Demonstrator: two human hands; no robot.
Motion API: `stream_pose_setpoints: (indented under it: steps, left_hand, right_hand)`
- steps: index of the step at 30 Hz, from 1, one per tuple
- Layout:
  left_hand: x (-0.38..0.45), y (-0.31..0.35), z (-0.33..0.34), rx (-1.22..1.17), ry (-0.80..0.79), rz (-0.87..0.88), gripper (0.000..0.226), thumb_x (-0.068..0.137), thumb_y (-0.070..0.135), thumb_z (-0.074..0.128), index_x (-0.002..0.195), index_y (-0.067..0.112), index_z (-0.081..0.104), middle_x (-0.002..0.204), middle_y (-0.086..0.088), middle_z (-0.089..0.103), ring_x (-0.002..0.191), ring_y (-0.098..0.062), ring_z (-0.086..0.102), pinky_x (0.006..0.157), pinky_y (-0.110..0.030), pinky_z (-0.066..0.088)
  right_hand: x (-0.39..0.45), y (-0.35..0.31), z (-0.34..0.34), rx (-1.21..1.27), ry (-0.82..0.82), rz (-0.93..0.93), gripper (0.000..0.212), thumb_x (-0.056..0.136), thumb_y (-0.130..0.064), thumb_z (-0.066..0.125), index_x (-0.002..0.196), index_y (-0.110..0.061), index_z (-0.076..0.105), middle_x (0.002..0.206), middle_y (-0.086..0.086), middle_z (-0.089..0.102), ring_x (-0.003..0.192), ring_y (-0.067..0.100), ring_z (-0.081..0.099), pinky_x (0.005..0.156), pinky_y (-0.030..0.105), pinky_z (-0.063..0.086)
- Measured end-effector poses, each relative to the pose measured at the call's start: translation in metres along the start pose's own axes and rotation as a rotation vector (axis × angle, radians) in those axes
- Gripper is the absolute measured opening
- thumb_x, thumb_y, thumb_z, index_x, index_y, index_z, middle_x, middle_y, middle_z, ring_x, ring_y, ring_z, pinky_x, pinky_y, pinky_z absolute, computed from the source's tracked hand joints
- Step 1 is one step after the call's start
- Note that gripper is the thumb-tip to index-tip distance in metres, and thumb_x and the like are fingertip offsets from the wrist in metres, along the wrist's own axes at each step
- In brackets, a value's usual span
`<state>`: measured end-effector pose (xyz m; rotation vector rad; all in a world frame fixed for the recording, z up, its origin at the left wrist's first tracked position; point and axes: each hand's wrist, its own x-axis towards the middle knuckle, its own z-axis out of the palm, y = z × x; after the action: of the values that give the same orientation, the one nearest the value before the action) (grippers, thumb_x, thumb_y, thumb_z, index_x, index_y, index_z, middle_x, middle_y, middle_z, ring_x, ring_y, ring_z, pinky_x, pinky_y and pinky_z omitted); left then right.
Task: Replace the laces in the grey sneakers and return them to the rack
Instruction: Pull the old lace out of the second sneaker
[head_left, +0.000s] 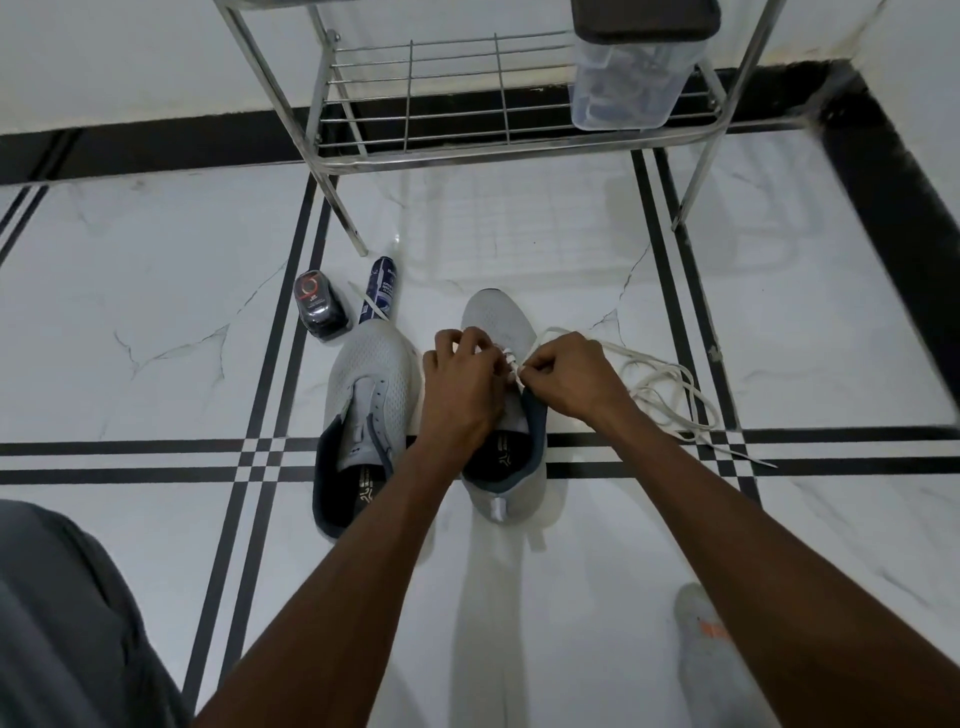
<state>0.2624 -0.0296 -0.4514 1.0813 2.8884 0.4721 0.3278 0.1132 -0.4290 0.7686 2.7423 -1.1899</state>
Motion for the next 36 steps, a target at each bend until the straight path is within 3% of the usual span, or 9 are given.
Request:
stream_pose_setpoints:
  steps: [6,8,12,14,18,22,26,30,36]
  left_hand:
    - [0.013,-0.036,-0.036,-0.342,0.551,-0.824,0.024,0.095,0.017,0.052,0.113,0.003,0.059,0.123,-0.017,0.055,0.114,-0.036,0.049,0.090,-0.048,0.047]
    - [0.013,-0.043,-0.039,-0.273,0.474,-0.711,0.030,0.091,0.019,0.058,0.118,0.006,0.055,0.127,-0.017,0.052,0.120,-0.036,0.045,0.097,-0.049,0.042]
    - [0.006,-0.012,-0.015,-0.220,0.110,-0.093,0.025,0.085,0.031,0.069,0.105,0.017,0.066,0.124,-0.008,0.053,0.121,-0.035,0.041,0.099,-0.042,0.035]
    - [0.003,-0.004,0.000,-0.106,-0.052,-0.019,0.022,0.090,0.026,0.066,0.111,0.019,0.067,0.133,-0.004,0.051,0.128,-0.034,0.036,0.102,-0.046,0.036]
    - [0.004,-0.009,0.000,-0.032,0.093,-0.146,0.018,0.095,0.016,0.059,0.112,0.015,0.063,0.129,-0.005,0.054,0.123,-0.035,0.041,0.095,-0.049,0.036]
    - [0.021,-0.034,-0.032,-0.332,0.465,-0.791,0.023,0.098,0.011,0.052,0.119,0.004,0.056,0.137,-0.015,0.049,0.125,-0.037,0.046,0.093,-0.053,0.045]
    - [0.008,-0.026,-0.035,-0.356,0.432,-0.492,0.048,0.089,0.027,0.067,0.128,0.004,0.050,0.135,-0.017,0.044,0.124,-0.035,0.042,0.099,-0.045,0.038]
    - [-0.012,-0.002,-0.010,-0.235,0.291,-0.300,0.044,0.086,0.047,0.072,0.111,0.014,0.055,0.121,-0.009,0.045,0.109,-0.026,0.041,0.084,-0.036,0.038]
    - [-0.018,-0.010,0.004,-0.344,0.204,-0.335,0.014,0.094,0.022,0.062,0.100,0.011,0.067,0.110,-0.011,0.055,0.105,-0.029,0.048,0.091,-0.043,0.044]
  right_hand:
    - [-0.001,0.008,-0.002,0.019,0.034,0.049,0.015,0.085,-0.022,0.069,0.082,-0.014,0.081,0.083,0.004,0.077,0.081,0.020,0.070,0.075,0.027,0.054]
    - [-0.001,0.005,-0.002,0.041,0.023,0.042,0.015,0.085,-0.021,0.069,0.083,-0.014,0.081,0.082,0.003,0.077,0.081,0.019,0.070,0.077,0.030,0.056]
    - [0.000,-0.002,-0.005,0.048,0.005,0.045,0.014,0.085,-0.021,0.069,0.084,-0.014,0.081,0.082,0.004,0.077,0.081,0.019,0.071,0.076,0.030,0.057]
    - [0.000,-0.005,-0.005,0.043,-0.003,0.035,0.014,0.086,-0.021,0.070,0.084,-0.013,0.081,0.083,0.004,0.077,0.081,0.019,0.070,0.077,0.031,0.057]
    - [-0.002,-0.004,0.000,0.051,0.016,0.059,0.016,0.088,-0.020,0.068,0.085,-0.011,0.082,0.080,0.004,0.076,0.078,0.021,0.070,0.076,0.034,0.060]
    - [-0.001,-0.003,0.003,0.012,0.051,0.083,0.019,0.085,-0.018,0.066,0.081,-0.005,0.080,0.079,0.012,0.076,0.080,0.026,0.071,0.075,0.039,0.061]
    - [0.001,-0.004,0.003,0.008,0.025,0.081,0.016,0.082,-0.019,0.068,0.077,-0.008,0.079,0.076,0.009,0.076,0.077,0.023,0.071,0.075,0.039,0.062]
    - [0.004,-0.006,0.004,0.017,0.004,0.066,0.014,0.083,-0.022,0.071,0.084,-0.010,0.079,0.081,0.008,0.075,0.079,0.023,0.070,0.077,0.035,0.060]
    - [0.008,-0.001,0.014,-0.065,0.038,-0.114,0.033,0.084,-0.005,0.067,0.116,-0.011,0.071,0.115,0.015,0.058,0.107,0.028,0.056,0.087,0.035,0.049]
